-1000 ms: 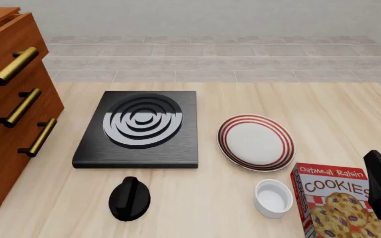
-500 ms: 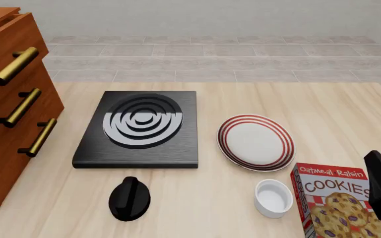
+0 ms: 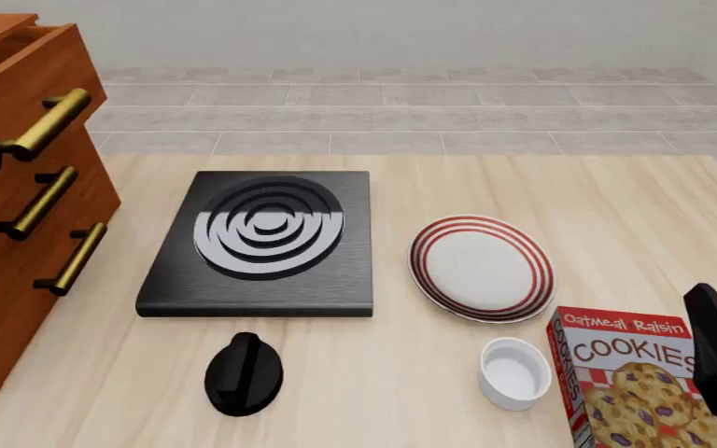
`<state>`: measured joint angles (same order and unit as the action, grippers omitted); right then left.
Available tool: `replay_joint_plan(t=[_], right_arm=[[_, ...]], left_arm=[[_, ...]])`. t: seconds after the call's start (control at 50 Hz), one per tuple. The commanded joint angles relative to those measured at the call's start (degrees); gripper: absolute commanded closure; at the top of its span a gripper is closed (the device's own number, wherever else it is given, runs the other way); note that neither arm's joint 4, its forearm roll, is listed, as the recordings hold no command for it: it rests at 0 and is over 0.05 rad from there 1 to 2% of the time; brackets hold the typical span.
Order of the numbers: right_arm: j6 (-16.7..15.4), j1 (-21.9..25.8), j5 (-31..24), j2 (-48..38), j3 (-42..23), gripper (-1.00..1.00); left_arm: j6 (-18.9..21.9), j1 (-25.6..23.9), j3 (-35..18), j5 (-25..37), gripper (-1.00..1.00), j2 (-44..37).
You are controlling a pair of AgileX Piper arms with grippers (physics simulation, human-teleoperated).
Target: Pick the akita bowl in the top layer of the wooden cabinet and place it on the plate.
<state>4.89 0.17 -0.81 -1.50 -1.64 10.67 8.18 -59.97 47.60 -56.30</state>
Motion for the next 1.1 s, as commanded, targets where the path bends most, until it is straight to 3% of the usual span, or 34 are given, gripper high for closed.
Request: replay_joint_plan(t=[0.02, 1.1], right_arm=[[-0.08, 0.16, -0.29, 0.29, -0.02, -1.0], [0.03, 0.35, -0.27, 0.26, -0.12, -1.0]], left_arm=[[0.19, -3.95, 1.94, 0.8, -1.0, -2.37], [-5.14, -18.34, -0.8, 0.42, -1.0, -6.35]])
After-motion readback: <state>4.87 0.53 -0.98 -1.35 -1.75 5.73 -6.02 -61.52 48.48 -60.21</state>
